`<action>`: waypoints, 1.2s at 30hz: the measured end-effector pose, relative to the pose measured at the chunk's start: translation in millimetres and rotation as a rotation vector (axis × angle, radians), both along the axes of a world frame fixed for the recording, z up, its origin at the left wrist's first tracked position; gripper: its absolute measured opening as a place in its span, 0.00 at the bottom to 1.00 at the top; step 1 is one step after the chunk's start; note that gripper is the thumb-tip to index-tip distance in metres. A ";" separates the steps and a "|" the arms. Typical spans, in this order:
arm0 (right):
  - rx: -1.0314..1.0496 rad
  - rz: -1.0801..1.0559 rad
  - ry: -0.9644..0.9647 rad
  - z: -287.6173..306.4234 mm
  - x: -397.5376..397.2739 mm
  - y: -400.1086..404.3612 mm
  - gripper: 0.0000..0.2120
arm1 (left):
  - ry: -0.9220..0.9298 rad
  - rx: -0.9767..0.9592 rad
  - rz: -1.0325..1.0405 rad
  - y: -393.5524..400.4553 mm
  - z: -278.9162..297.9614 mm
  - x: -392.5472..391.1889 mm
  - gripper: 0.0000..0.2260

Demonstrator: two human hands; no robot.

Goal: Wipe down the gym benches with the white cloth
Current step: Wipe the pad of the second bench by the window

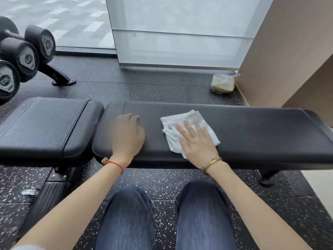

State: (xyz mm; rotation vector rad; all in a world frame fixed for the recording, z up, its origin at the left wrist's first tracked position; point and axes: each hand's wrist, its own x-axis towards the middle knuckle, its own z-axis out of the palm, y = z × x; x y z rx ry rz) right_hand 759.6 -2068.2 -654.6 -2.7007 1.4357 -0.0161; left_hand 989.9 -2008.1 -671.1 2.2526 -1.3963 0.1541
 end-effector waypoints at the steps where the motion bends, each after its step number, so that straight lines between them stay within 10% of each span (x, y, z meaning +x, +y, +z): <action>1: -0.004 -0.045 0.016 0.5 -14.2 -7.2 0.25 | 0.001 0.001 0.001 0.1 0.0 -0.3 0.18; 7: 0.063 -0.411 -0.020 10.8 -23.3 -64.4 0.26 | -0.014 0.021 0.005 -0.7 2.4 -3.2 0.18; 16: 0.004 -0.021 -0.026 1.7 19.6 24.2 0.25 | -0.111 0.018 -0.078 4.0 5.4 -4.4 0.16; 28: 0.070 -0.370 -0.035 7.2 -65.3 -33.8 0.25 | 0.001 0.038 -0.194 -12.3 4.8 -55.6 0.17; 36: 0.055 -0.195 -0.063 6.2 -0.7 -38.7 0.26 | -0.043 0.057 -0.137 -18.1 -3.1 -70.2 0.18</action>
